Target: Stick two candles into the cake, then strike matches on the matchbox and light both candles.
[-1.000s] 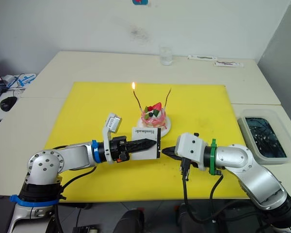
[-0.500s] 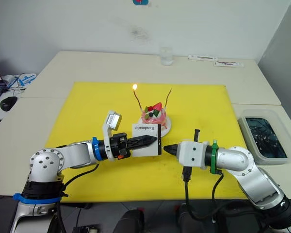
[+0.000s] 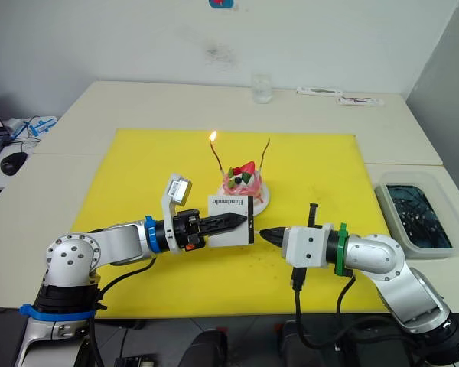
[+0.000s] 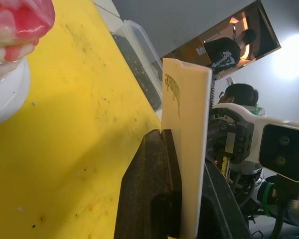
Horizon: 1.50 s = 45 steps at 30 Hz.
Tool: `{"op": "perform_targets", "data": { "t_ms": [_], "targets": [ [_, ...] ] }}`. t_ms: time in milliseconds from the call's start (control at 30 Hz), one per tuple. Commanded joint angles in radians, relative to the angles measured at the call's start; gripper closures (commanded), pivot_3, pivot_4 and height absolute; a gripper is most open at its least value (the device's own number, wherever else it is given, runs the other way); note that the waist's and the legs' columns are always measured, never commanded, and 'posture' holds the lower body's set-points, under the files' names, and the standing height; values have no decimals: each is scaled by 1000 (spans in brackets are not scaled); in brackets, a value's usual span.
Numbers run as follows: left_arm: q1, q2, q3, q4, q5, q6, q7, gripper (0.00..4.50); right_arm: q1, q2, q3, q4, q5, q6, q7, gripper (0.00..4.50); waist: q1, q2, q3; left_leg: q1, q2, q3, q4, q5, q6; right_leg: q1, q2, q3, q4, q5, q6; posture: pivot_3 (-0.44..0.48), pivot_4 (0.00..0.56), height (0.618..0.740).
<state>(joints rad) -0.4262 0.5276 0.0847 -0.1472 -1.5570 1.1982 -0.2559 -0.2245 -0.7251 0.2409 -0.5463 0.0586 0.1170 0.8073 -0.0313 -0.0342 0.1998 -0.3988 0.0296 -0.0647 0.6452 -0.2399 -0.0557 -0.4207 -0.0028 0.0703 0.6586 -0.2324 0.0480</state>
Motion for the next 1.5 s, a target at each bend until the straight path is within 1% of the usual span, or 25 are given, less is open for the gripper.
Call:
{"op": "perform_targets", "data": {
  "t_ms": [33, 433, 900, 1500],
  "targets": [
    [-12, 0, 13, -5, -13, 2, -11, 4500, -19, 12, -31, 0, -21, -46, -15, 4482, 0, 0, 0, 0, 0, 0, 0, 0, 0, 0, 0, 0, 0, 0, 0, 0, 150, 740],
    [-12, -13, 13, -8, -45, -1, 17, 4500, -18, 45, -12, 48, -91, -160, -26, 4482, 0, 0, 0, 0, 0, 0, 0, 0, 0, 0, 0, 0, 0, 0, 0, 0, 150, 740],
    [-26, -16, 15, 19, -89, -8, 55, 4500, 24, 49, -38, 74, -119, -283, -43, 4482, 0, 0, 0, 1, 0, 0, 0, 0, 0, 0, 0, 0, 1, 0, 0, 0, 150, 740],
    [-15, -9, 20, 27, -114, -8, 51, 4500, 21, 61, -20, 135, -178, -344, -50, 4482, 1, 0, 0, 1, 0, 0, 1, 0, 0, 1, 0, 0, 2, 0, 0, 0, 150, 740]
  ]
}}
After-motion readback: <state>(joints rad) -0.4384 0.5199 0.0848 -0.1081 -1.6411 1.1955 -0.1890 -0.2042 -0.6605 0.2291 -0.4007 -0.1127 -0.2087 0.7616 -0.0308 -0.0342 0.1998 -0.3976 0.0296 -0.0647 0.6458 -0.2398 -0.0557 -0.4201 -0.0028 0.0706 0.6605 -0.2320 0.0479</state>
